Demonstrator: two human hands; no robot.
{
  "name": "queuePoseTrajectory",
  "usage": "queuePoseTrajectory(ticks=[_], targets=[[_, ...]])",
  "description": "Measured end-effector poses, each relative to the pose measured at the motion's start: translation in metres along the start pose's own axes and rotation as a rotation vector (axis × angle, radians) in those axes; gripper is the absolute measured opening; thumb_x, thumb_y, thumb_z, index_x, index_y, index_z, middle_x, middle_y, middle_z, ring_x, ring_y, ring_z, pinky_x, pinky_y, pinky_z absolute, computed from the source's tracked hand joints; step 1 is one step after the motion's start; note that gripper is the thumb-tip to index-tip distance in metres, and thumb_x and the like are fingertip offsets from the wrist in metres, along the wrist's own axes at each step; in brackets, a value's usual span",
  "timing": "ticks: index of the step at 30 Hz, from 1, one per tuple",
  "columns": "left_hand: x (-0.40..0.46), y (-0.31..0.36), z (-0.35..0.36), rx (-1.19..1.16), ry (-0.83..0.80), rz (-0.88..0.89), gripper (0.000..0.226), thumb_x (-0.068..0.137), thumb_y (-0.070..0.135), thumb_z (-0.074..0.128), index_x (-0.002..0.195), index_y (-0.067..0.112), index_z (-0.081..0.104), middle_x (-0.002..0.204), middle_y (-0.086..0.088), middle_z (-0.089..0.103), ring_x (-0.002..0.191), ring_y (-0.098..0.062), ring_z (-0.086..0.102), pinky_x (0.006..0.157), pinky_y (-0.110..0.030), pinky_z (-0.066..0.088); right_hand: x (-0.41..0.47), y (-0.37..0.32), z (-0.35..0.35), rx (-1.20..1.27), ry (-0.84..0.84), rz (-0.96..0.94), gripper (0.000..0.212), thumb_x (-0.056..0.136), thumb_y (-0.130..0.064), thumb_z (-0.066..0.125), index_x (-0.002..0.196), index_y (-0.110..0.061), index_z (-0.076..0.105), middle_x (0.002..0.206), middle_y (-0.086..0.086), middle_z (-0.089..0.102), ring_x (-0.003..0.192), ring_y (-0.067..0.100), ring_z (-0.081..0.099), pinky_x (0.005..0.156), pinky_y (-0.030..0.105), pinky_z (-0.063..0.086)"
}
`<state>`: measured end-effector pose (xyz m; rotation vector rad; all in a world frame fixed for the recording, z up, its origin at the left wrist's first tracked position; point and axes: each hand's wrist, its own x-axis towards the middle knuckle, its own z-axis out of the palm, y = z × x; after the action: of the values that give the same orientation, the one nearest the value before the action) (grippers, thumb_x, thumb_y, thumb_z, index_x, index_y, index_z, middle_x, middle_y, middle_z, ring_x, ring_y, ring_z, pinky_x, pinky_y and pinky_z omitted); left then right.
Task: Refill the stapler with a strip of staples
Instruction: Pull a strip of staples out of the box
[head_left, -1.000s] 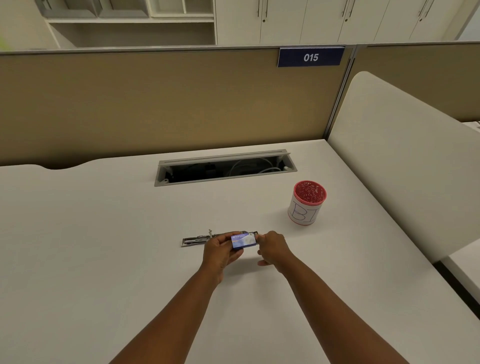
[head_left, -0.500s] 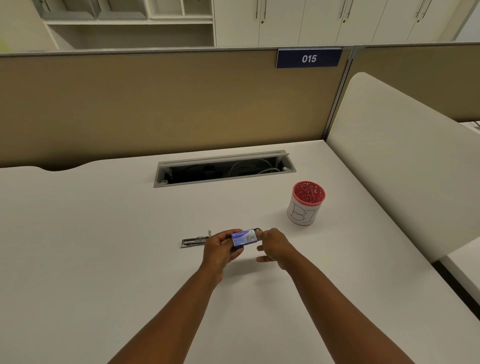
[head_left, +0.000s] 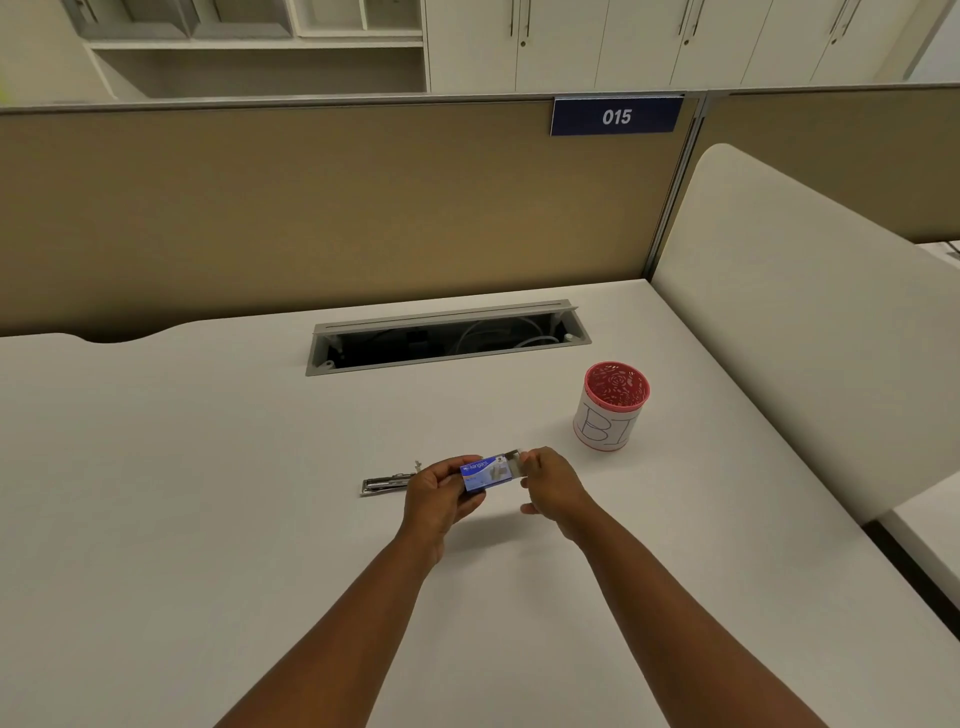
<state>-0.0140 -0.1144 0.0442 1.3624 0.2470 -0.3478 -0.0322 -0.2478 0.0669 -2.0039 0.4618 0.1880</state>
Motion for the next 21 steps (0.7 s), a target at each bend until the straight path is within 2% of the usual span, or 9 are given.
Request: queuePoseTrajectory(ticks=[3, 5, 8, 10, 13, 15, 18, 21], targets=[[0.0, 0.0, -0.001, -0.024, -0.004, -0.016, 0.025, 0.088, -0.002, 0.052, 0.08, 0.016, 0.066, 0.091, -0.011, 0.066, 0.079, -0.017, 0.065, 0.052, -0.014, 0.056, 0.002, 0.002, -0.001, -0.082, 0.02, -0.045, 0.034, 0.097, -0.015, 0.031, 0.104, 0.007, 0.055, 0.09, 0.015, 0.051, 0.084, 0.027, 0.048, 0.085, 0.052, 0.049], [0.0, -0.001, -0.002, -0.036, 0.003, -0.029, 0.025, 0.088, -0.002, 0.052, 0.08, 0.016, 0.066, 0.088, -0.009, 0.067, 0.078, -0.018, 0.065, 0.051, -0.014, 0.056, 0.004, 0.004, -0.001, -0.07, 0.047, -0.075, 0.037, 0.097, -0.02, 0.031, 0.1, 0.006, 0.057, 0.089, 0.013, 0.052, 0.084, 0.026, 0.049, 0.085, 0.051, 0.049], [0.001, -0.002, -0.003, -0.068, 0.006, -0.062, 0.023, 0.087, -0.003, 0.053, 0.08, 0.015, 0.067, 0.084, -0.007, 0.067, 0.078, -0.018, 0.065, 0.05, -0.014, 0.056, 0.01, 0.007, -0.004, 0.217, 0.132, -0.007, 0.028, 0.096, -0.02, 0.038, 0.093, 0.001, 0.056, 0.091, 0.012, 0.055, 0.081, 0.024, 0.056, 0.067, 0.039, 0.053], [0.001, -0.004, -0.005, -0.084, 0.005, -0.082, 0.021, 0.086, -0.004, 0.054, 0.083, 0.011, 0.068, 0.083, -0.006, 0.067, 0.077, -0.018, 0.065, 0.05, -0.015, 0.056, 0.014, 0.01, -0.009, 0.389, 0.21, 0.028, 0.022, 0.094, -0.015, 0.043, 0.091, 0.002, 0.058, 0.081, 0.009, 0.057, 0.072, 0.018, 0.059, 0.061, 0.028, 0.052], [0.002, -0.004, -0.005, -0.097, -0.001, -0.097, 0.019, 0.086, -0.005, 0.053, 0.09, 0.006, 0.068, 0.083, -0.006, 0.067, 0.076, -0.018, 0.064, 0.05, -0.015, 0.056, 0.013, 0.017, -0.014, 0.509, 0.322, 0.052, 0.017, 0.088, -0.013, 0.056, 0.09, 0.003, 0.062, 0.066, 0.007, 0.06, 0.062, 0.018, 0.059, 0.063, 0.026, 0.053], [0.002, -0.004, -0.005, -0.109, -0.012, -0.104, 0.018, 0.085, -0.006, 0.053, 0.094, 0.004, 0.067, 0.083, -0.007, 0.067, 0.076, -0.019, 0.064, 0.051, -0.015, 0.056, 0.012, 0.021, -0.014, 0.582, 0.319, 0.089, 0.009, 0.085, -0.008, 0.06, 0.094, -0.005, 0.059, 0.071, 0.012, 0.06, 0.062, 0.02, 0.059, 0.065, 0.029, 0.054], [0.001, -0.003, -0.003, -0.118, -0.023, -0.105, 0.022, 0.085, -0.006, 0.053, 0.085, 0.011, 0.067, 0.085, -0.007, 0.068, 0.078, -0.02, 0.065, 0.051, -0.016, 0.057, 0.01, 0.025, -0.012, 0.585, 0.231, 0.121, 0.018, 0.089, 0.001, 0.051, 0.101, -0.01, 0.06, 0.077, 0.012, 0.057, 0.068, 0.019, 0.059, 0.07, 0.032, 0.054], [0.001, -0.002, -0.003, -0.131, -0.029, -0.104, 0.028, 0.085, -0.008, 0.051, 0.081, 0.015, 0.067, 0.087, -0.007, 0.068, 0.079, -0.02, 0.065, 0.053, -0.016, 0.057, 0.009, 0.027, -0.011, 0.642, 0.203, 0.145, 0.029, 0.087, 0.01, 0.041, 0.084, -0.002, 0.067, 0.084, 0.014, 0.062, 0.07, 0.018, 0.06, 0.077, 0.032, 0.052]])
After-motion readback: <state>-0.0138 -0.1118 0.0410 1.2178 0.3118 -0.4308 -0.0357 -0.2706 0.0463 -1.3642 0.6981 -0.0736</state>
